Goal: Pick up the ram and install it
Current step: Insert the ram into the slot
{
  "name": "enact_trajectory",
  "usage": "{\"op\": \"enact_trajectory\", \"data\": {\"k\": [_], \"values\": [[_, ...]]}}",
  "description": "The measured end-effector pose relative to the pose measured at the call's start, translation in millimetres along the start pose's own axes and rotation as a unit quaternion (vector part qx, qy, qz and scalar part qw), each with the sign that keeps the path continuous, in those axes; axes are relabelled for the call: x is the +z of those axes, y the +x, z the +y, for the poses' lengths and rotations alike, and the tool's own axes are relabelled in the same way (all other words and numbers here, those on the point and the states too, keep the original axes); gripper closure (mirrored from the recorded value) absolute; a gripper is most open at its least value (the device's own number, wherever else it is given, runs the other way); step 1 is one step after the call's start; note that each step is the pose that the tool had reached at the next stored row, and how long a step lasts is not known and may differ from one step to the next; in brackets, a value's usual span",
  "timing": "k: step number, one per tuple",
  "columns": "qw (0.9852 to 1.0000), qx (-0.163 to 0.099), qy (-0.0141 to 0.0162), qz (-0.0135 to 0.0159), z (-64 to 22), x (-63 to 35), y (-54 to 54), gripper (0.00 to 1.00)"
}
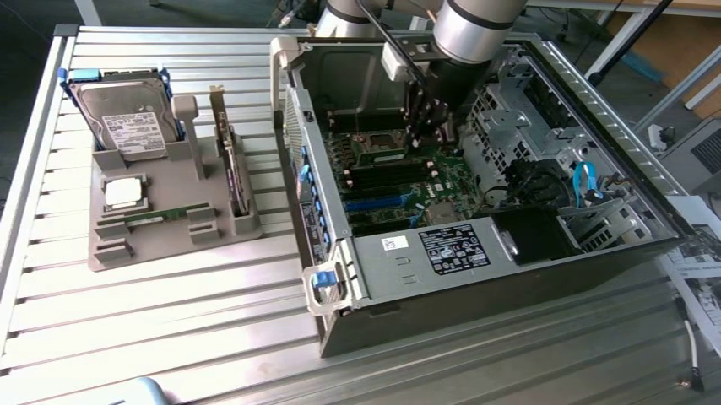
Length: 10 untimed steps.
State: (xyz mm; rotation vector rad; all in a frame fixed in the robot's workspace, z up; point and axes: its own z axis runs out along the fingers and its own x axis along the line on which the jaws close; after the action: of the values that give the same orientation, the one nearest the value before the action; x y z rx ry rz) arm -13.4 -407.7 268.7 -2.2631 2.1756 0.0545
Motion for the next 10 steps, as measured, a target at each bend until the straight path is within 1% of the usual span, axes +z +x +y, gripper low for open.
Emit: {"op": "enact_trajectory", "data": {"k": [5,10], "values": [[1.0000,0.000,0.0005,0.0000,0.0,6.2,0.1,0.88],[1.0000,0.000,0.0006,0.0001,0.0,6.7,0.2,0.88]]}}
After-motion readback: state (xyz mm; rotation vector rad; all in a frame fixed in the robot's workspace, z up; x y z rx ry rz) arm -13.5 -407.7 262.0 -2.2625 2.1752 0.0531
